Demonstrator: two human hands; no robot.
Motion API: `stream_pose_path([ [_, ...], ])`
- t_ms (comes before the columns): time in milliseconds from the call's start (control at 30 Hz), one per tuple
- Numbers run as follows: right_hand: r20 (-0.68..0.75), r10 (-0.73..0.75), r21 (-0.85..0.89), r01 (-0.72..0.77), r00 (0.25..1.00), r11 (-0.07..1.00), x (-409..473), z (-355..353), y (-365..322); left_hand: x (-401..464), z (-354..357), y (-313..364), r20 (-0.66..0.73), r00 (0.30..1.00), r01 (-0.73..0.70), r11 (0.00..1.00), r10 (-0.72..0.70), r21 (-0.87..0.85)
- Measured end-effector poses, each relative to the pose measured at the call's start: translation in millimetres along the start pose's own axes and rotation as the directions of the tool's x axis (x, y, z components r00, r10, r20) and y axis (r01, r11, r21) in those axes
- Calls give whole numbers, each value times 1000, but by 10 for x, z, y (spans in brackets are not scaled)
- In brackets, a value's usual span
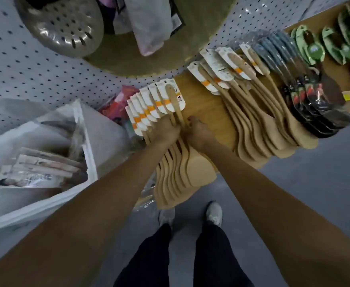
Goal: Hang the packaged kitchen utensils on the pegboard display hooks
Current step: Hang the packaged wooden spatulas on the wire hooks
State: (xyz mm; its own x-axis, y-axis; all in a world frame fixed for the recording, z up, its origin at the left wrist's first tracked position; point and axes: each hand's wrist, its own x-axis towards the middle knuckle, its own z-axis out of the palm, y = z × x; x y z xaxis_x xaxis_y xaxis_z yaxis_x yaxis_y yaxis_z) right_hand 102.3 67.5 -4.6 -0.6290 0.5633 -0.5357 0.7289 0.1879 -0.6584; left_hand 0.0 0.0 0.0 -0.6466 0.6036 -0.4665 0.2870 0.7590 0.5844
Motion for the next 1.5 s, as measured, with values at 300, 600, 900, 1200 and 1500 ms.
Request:
stream_pose_path([
  [300, -106, 30, 134, -15, 994, 991, 89, 182, 143, 217, 305, -47, 3, 982, 186, 979, -187, -85],
  [600, -127, 106, 345, -56, 986, 937, -388, -71, 119, -271, 133, 52, 0, 1000, 24, 946, -26, -324],
  [900, -178, 109, 430, -23, 978, 903, -1250, -608, -230, -974, -407, 532, 81, 992, -49, 905, 91, -423],
  [1200, -315, 108, 461, 53, 943, 886, -2258, -1076, -541, -1691, -917, 772, 197, 952, -139, 906, 233, -399],
  [1500, -472, 53, 445, 186, 880, 876, -3286, -1353, -1050, -2337, -1495, 1061, 219, 867, -325, 840, 448, -434],
])
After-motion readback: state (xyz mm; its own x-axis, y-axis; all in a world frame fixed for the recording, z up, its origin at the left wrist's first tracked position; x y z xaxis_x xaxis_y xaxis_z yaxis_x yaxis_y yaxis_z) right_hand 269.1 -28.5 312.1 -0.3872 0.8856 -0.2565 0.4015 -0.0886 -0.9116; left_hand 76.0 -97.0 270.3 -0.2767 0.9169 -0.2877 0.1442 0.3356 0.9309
